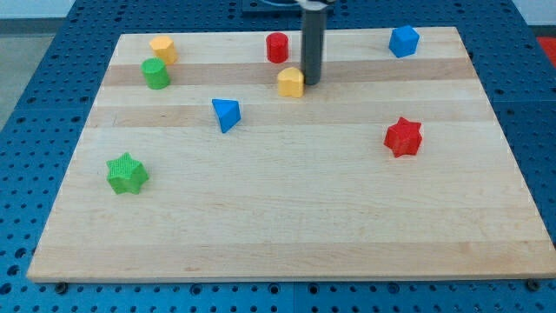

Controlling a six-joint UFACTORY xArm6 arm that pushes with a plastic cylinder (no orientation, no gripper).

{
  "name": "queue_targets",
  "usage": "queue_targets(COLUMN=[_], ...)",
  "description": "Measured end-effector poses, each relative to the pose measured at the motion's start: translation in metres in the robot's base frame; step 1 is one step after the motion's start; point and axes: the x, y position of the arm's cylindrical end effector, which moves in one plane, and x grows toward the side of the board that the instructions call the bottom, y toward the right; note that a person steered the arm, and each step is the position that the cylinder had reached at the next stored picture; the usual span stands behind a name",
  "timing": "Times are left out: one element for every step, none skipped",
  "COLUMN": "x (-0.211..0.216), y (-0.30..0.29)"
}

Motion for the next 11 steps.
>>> queue_targets(x=[0.017,0.026,0.026,0.026,0.026,0.032,0.033,0.035,0.044,0.044,0.066], y=[-0.048,-0.074,-0.073,-0.06,-0.06,-0.066,-0.072,-0.072,-0.072,-0.072,-0.072])
